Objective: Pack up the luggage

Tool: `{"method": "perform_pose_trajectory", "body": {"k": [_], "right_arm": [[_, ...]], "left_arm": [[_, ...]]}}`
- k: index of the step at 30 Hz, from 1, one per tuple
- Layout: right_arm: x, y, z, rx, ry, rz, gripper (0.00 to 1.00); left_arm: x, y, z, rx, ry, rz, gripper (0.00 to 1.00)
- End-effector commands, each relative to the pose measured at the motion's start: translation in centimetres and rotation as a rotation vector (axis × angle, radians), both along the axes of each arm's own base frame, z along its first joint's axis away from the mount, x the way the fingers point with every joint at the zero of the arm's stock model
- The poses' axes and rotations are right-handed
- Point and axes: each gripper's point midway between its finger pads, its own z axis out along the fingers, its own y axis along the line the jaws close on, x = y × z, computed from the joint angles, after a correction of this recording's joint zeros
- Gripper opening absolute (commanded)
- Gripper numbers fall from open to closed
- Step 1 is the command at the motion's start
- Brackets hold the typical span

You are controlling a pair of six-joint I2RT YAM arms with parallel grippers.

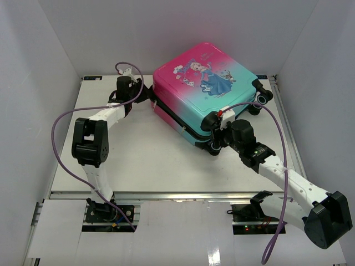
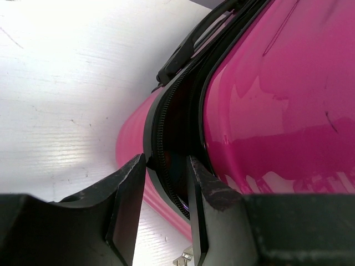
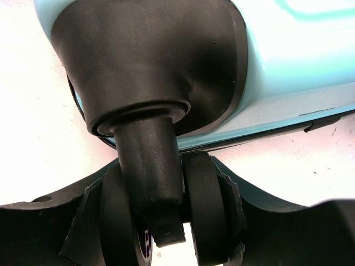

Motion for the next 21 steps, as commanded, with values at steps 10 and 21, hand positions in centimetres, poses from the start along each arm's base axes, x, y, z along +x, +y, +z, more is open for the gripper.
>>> {"method": "perform_pose_trajectory", "body": {"k": [10, 21], "right_arm": [[2.9, -2.4, 7.2, 0.150, -0.143, -0.226, 0.75], [1.6, -3.1, 11.9, 0.245, -0.129, -0.351, 0.91]], "left_arm": [[-0.5, -1.4, -1.6, 0.063, 0.049, 0.020, 0.00], [-5.9, 1.3, -2.2, 0.042, 0.050, 0.136, 0.00]]}}
